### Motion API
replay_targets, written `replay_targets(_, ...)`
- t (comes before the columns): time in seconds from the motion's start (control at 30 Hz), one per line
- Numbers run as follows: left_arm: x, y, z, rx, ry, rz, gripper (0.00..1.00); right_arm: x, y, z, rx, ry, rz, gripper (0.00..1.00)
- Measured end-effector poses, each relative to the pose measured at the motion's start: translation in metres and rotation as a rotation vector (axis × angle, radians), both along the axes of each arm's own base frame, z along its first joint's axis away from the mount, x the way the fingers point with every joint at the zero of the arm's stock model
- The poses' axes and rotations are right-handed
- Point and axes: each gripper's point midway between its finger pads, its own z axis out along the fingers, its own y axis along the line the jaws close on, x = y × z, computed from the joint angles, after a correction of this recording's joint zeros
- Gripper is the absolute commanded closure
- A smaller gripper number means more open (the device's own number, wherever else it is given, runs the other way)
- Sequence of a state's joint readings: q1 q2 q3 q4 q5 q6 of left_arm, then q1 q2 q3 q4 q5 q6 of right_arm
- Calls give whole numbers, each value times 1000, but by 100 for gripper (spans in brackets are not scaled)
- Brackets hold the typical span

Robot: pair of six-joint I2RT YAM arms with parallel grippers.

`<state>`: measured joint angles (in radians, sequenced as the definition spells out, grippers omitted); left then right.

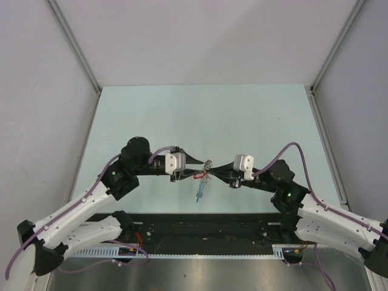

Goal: Remove the keys from the keyring
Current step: Remove the key from the keyring.

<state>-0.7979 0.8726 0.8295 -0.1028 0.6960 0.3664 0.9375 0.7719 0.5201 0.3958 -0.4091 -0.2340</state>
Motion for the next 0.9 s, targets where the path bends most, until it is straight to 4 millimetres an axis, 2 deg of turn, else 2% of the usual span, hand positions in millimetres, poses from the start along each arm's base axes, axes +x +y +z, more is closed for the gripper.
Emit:
replay_targets(0.37, -5, -4, -11, 47, 59, -40, 75, -10, 1, -5, -10, -26, 34, 100)
replay_targets(0.8, -10, -4, -19, 71, 88, -66, 71, -16, 3, -6, -3, -36, 57, 100)
replay_targets(0.87, -9, -4, -20, 76, 93, -65, 73, -16, 3, -6, -4, -36, 58, 100)
replay_targets(0.9, -9, -3, -21, 77, 95, -66, 79, -16, 4, -6, -5, -35, 58, 100)
